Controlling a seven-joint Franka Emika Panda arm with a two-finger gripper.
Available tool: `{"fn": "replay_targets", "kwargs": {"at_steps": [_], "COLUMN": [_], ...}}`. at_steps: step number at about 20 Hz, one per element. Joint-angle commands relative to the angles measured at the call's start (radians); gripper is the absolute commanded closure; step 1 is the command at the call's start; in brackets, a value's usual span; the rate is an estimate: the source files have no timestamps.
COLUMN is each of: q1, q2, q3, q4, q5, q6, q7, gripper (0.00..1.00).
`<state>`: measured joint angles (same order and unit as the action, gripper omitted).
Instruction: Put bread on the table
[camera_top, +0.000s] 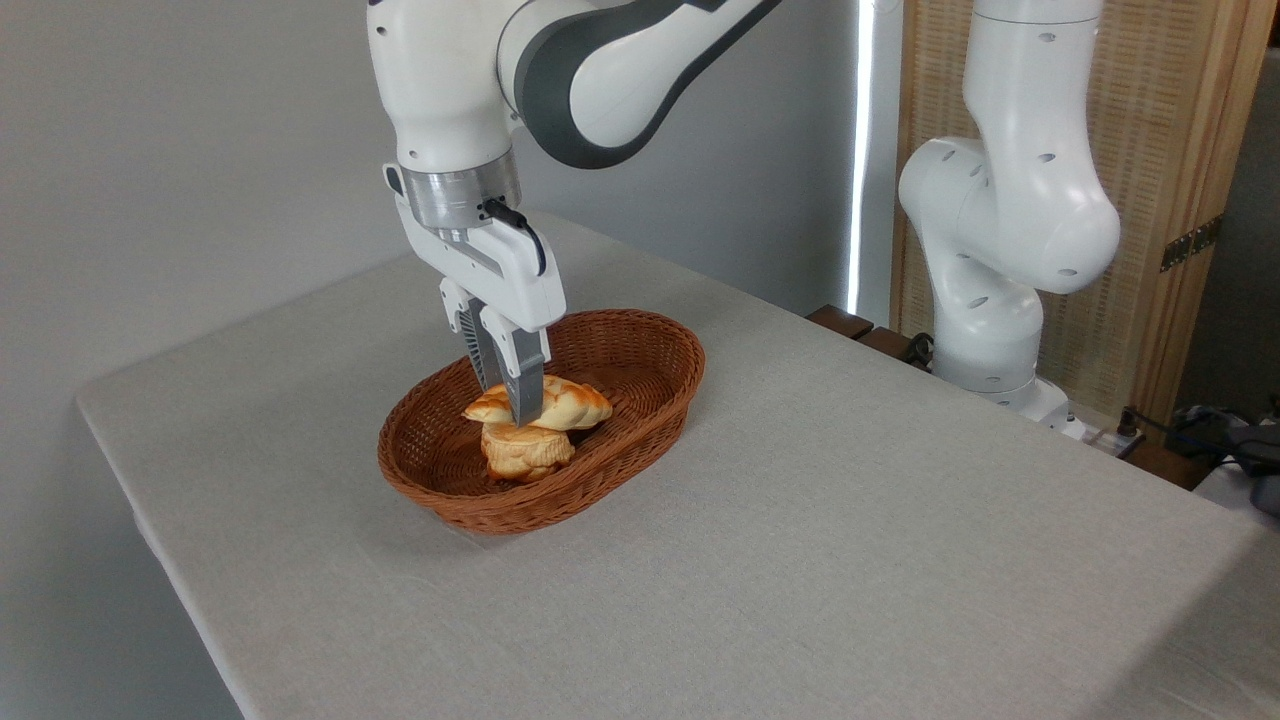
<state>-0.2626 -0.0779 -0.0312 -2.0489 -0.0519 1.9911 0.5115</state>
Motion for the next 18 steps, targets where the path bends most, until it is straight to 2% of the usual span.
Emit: {"fn": "replay_targets", "kwargs": {"at_steps": [1, 7, 14, 18], "q1": [0.005, 0.005, 0.005, 0.006], "q2": [-0.017, -0.03, -0.03, -0.026], "q3": [0.017, 0.089, 0.203, 0.272], "q4": [0.03, 0.099, 0.144, 0.144], "q5": [0.01, -0.002, 0.004, 0.006], "q6": [-0.009, -0.084, -0.089, -0.091], "q7": [0.009, 0.018, 0.047, 0.122], "gripper": [0.71, 0.7, 0.7, 0.7]}}
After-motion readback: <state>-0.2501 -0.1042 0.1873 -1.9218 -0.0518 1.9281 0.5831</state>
